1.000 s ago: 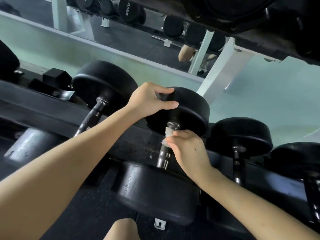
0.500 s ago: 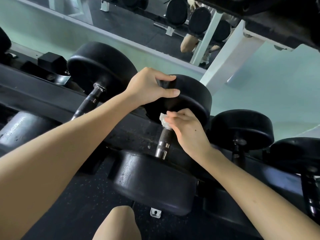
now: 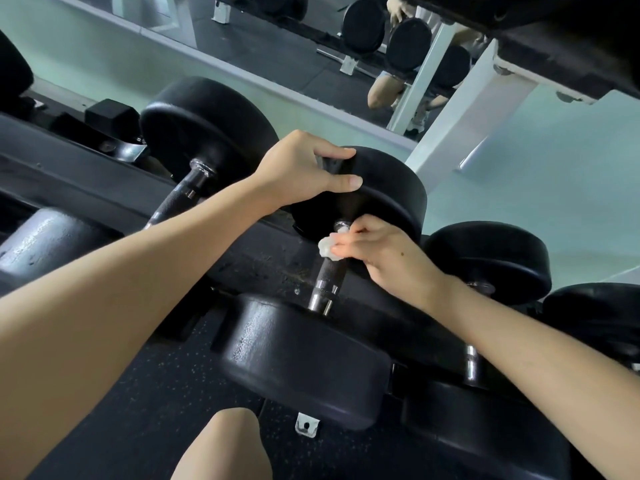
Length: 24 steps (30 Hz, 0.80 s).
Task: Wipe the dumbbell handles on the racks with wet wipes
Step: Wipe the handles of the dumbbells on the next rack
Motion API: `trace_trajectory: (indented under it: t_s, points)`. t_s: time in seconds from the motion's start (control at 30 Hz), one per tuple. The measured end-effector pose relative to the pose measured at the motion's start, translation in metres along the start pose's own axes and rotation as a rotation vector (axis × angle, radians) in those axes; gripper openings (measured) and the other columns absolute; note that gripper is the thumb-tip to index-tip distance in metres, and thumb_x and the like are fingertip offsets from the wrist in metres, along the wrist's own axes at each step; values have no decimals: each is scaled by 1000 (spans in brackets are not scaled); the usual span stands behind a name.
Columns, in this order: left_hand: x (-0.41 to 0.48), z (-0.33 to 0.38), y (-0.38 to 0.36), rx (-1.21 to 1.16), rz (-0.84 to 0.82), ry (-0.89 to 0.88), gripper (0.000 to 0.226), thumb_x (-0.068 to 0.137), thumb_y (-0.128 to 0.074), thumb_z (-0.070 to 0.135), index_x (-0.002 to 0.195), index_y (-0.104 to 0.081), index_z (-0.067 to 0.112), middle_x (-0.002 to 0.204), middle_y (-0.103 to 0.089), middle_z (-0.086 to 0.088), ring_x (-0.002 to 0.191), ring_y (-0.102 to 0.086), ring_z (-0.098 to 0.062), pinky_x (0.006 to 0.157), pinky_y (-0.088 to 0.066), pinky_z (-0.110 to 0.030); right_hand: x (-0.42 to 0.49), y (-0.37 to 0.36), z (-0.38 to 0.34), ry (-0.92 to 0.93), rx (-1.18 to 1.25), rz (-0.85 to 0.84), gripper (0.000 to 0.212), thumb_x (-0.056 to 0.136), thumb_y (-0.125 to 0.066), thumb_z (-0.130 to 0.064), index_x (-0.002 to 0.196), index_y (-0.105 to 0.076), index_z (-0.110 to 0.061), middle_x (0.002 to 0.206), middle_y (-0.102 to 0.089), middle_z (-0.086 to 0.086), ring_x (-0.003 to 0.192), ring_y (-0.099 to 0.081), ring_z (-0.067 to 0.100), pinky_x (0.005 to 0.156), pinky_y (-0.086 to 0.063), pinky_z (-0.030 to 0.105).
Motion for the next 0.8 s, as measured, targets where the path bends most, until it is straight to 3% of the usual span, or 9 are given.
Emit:
trace_trajectory:
  t_s: [0.1, 0.17, 0.23, 0.37, 0.43, 0.5, 0.6, 0.7, 0.8]
  points:
    - [0, 0, 0, -13, -4, 10, 48, 68, -80, 42, 114, -68, 31, 88, -63, 1, 100, -61, -20, 97, -46, -38, -20, -22, -23, -70, 112, -22, 37, 87, -45, 8, 93, -71, -17, 91, -66, 6, 81, -51, 10, 84, -50, 34]
    - [0, 1, 0, 2, -4, 15, 48, 69, -79, 42, 114, -67, 32, 90, -63, 1, 100, -61, -18, 97, -46, -37, -33, -24, -41, 113, 155, -105, 44, 79, -37, 4, 99, -73, -12, 97, -70, 7, 83, -47, 8, 86, -44, 11]
    - [0, 2, -1, 13, -5, 13, 47, 70, -79, 41, 115, -67, 31, 86, -59, 4, 99, -60, -18, 97, -46, -36, -28, -16, -35, 197, 160, -171, 43, 79, -41, 3, 104, -73, -10, 100, -70, 6, 81, -47, 11, 83, -42, 8]
    - [0, 2, 0, 16, -15, 16, 48, 70, -79, 41, 115, -67, 32, 93, -63, 0, 100, -61, -18, 98, -46, -36, -7, -6, -7, 74, 67, 32, 54, 73, -63, 18, 106, -68, -25, 82, -58, -9, 65, -46, 14, 63, -53, 30]
    - [-1, 3, 0, 15, -13, 19, 48, 70, -79, 41, 116, -67, 31, 93, -63, 3, 102, -60, -17, 98, -45, -35, -5, -5, -6, 12, 87, 25, 40, 80, -60, 10, 105, -72, -18, 87, -68, 3, 69, -45, 12, 71, -47, 16]
    - [-1, 4, 0, 16, -13, 23, 48, 71, -79, 40, 117, -66, 30, 94, -62, 4, 103, -59, -16, 98, -45, -34, -4, -1, -10, -136, 173, -6, 30, 88, -60, -4, 109, -72, -21, 91, -64, 1, 77, -51, 6, 79, -40, 5]
    - [-2, 5, 0, 18, -20, 26, 48, 72, -78, 39, 117, -66, 28, 85, -58, 12, 103, -59, -15, 98, -45, -33, -1, 2, -19, -266, 238, -68, 21, 91, -62, -20, 109, -72, -27, 89, -60, -10, 84, -52, 2, 80, -36, 6]
    - [-2, 5, 1, 13, -15, 27, 48, 71, -79, 38, 117, -66, 29, 88, -60, 7, 102, -59, -18, 98, -45, -34, -2, -1, -32, -265, 251, -74, 18, 89, -64, -19, 104, -74, -19, 92, -67, -16, 87, -52, 3, 82, -36, 3]
    - [-1, 4, 0, -3, -17, 35, 47, 70, -80, 39, 115, -67, 30, 88, -61, 0, 102, -60, -21, 98, -45, -35, -16, -14, -45, -165, 267, -133, 20, 85, -69, -18, 104, -74, -18, 86, -57, -21, 79, -52, -7, 79, -33, -1]
Point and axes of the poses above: each hand's wrist, its own x-axis towards the middle knuckle, its own y-axis out of the back of the hand, z = x × y, the point moved 1 cm from there along x, towards the middle knuckle
